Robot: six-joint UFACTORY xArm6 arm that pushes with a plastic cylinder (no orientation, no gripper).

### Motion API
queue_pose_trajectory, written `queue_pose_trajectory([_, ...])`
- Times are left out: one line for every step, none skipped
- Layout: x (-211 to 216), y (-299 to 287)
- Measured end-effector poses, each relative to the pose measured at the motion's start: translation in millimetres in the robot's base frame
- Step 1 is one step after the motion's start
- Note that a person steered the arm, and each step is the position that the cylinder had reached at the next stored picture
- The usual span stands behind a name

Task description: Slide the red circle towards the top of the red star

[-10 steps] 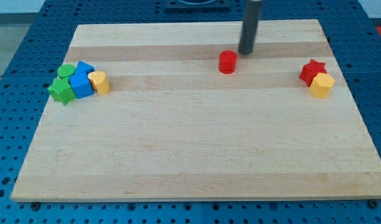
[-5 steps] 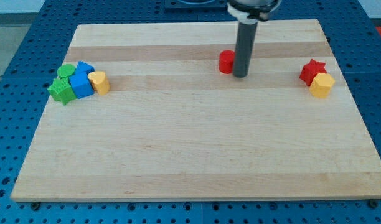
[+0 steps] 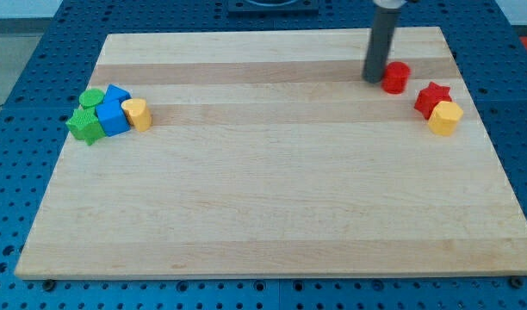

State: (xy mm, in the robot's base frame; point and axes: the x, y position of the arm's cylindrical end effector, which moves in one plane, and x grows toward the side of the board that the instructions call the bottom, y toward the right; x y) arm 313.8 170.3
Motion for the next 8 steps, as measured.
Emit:
queue_pose_trajectory([0.0, -8.0])
queue_pose_trajectory([0.0, -8.3])
queue_pose_trajectory([0.0, 14.4])
queue_pose_trajectory([-3.1, 16.2])
queue_pose_trajectory([-31.4, 16.8])
queue_pose_trajectory([-41.0, 37.2])
queue_pose_trajectory([-32.8, 53.1])
queue_pose_trajectory([-22.1, 58.6])
